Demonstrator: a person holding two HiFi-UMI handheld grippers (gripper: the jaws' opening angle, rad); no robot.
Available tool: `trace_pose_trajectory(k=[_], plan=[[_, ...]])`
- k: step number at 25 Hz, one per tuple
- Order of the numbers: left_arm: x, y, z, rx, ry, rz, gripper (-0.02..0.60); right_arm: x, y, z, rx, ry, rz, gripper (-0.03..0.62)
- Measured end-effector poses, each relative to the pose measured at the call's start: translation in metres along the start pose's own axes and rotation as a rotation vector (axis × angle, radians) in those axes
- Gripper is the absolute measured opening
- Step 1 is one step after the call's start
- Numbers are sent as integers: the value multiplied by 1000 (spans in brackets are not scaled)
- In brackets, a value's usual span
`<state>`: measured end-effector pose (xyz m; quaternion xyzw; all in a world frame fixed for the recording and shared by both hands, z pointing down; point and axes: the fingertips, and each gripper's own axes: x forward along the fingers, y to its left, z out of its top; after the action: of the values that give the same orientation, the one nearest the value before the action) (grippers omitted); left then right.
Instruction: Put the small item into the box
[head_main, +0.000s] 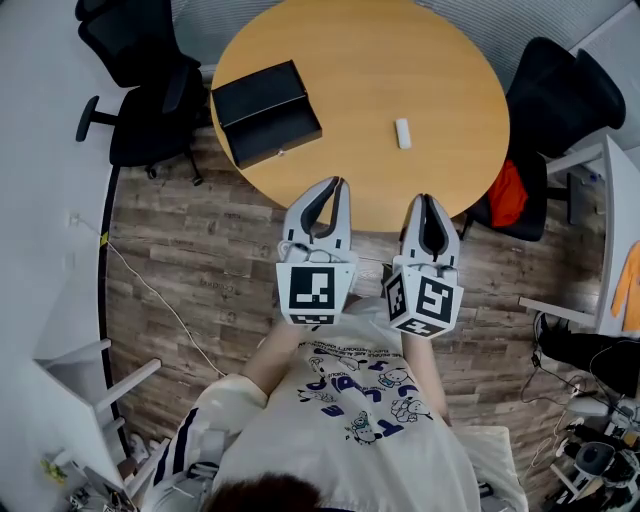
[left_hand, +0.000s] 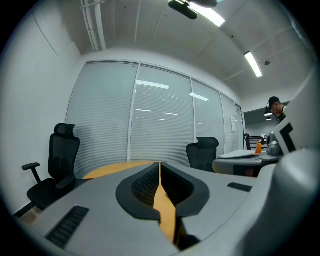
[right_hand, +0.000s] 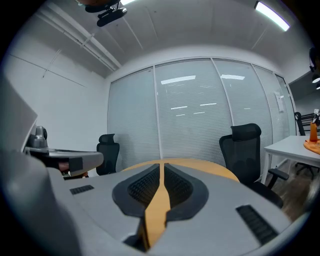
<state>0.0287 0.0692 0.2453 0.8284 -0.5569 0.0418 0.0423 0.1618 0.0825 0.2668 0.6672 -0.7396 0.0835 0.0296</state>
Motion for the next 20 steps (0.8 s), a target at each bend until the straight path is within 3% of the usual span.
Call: trace_pose_trajectory(k=[20], plan=[[84, 13, -18, -2, 74, 57, 23, 91, -34, -14, 29, 63, 50, 44]])
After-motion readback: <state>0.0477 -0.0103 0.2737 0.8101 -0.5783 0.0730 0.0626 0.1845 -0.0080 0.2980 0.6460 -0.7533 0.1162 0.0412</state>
